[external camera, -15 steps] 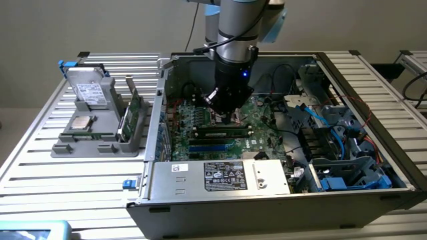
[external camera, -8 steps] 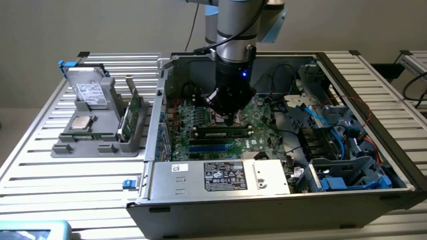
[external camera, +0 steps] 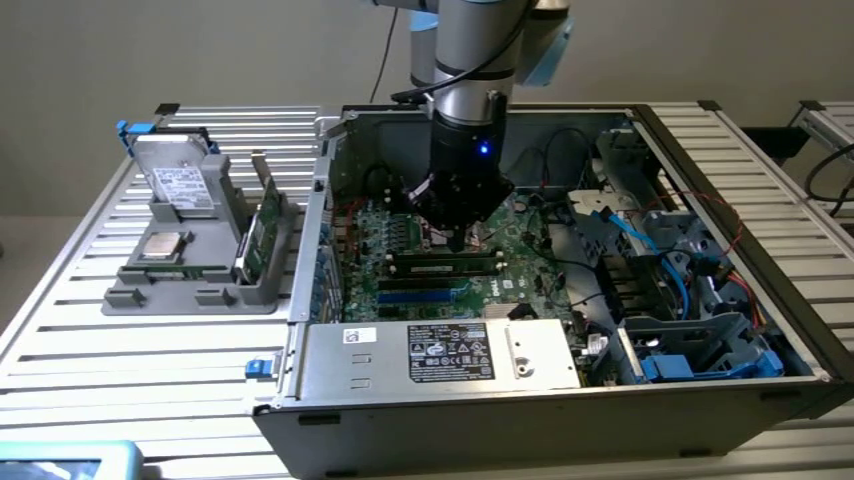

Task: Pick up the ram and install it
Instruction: 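Press down the ram until it locks into place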

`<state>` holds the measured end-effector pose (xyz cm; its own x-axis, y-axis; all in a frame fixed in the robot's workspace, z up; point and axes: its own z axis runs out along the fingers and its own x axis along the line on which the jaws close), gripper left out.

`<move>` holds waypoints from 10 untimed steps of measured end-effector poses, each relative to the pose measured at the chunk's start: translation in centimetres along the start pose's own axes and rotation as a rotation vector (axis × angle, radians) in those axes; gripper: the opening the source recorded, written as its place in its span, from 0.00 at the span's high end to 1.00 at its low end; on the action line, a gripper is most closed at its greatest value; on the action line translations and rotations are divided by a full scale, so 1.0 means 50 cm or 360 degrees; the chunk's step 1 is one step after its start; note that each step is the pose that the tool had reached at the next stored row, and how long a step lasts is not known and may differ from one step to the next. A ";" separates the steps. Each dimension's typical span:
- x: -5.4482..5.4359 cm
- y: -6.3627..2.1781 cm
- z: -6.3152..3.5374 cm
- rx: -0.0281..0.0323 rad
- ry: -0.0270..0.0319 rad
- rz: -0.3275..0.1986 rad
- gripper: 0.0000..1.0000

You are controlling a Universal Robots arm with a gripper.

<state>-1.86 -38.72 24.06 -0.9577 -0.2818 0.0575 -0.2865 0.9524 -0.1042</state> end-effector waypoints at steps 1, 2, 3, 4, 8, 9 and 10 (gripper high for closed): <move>0.000 0.000 0.000 -0.00015 0.00028 0.0027 0.89; 0.000 0.000 0.000 -0.00028 0.00052 0.0050 0.89; 0.000 0.000 0.000 -0.00043 0.00076 0.0074 0.89; 0.000 0.000 0.000 -0.00057 0.00101 0.0097 0.89; 0.000 0.000 0.000 -0.00108 0.00199 0.0190 0.89; 0.000 0.000 0.000 -0.00111 0.00220 0.0211 0.89; 0.000 0.000 0.000 -0.00102 0.00236 0.0228 0.89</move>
<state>-1.86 -38.73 24.05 -0.9884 -0.1409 0.0572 -0.1464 0.9835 -0.1060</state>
